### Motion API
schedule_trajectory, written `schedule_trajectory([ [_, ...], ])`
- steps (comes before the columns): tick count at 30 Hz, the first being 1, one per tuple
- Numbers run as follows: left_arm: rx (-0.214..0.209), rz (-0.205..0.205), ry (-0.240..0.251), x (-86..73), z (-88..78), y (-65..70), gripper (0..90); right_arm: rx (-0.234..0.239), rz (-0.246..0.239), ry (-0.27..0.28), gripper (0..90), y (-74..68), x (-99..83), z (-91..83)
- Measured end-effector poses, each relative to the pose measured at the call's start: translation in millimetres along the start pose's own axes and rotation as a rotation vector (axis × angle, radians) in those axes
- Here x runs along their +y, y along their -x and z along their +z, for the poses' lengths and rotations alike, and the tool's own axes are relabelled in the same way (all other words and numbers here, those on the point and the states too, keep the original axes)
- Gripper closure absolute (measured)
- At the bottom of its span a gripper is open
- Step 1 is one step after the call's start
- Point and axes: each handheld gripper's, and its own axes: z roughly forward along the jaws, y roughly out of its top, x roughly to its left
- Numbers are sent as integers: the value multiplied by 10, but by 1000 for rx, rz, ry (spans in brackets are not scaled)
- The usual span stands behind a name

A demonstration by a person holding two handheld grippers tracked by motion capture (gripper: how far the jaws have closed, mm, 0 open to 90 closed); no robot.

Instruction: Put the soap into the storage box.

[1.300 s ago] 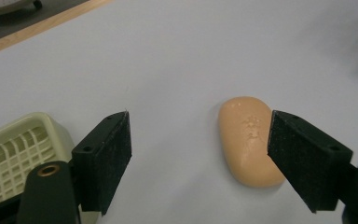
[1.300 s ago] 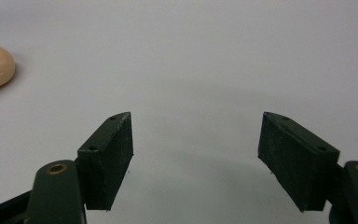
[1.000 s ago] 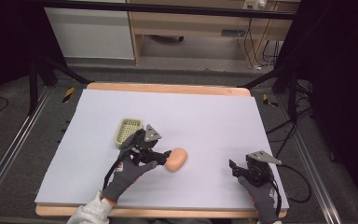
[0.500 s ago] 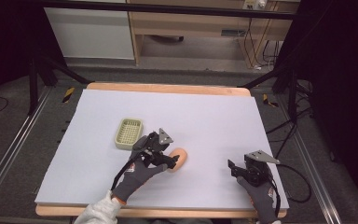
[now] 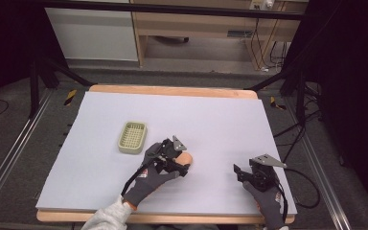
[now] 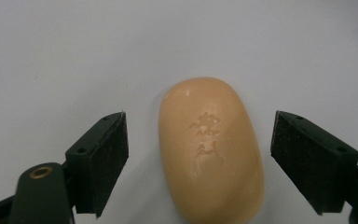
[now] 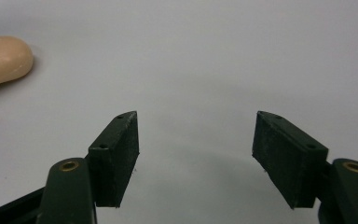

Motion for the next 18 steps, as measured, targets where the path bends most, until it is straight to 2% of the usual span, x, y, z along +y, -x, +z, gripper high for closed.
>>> schedule_trajectory([
  [11,13,14,-49,-10,128,36,189,1,-2,0,320,1,1,2],
  [18,15,8,-73,-15,201,39,198,1,-4,0,321,2,0,2],
])
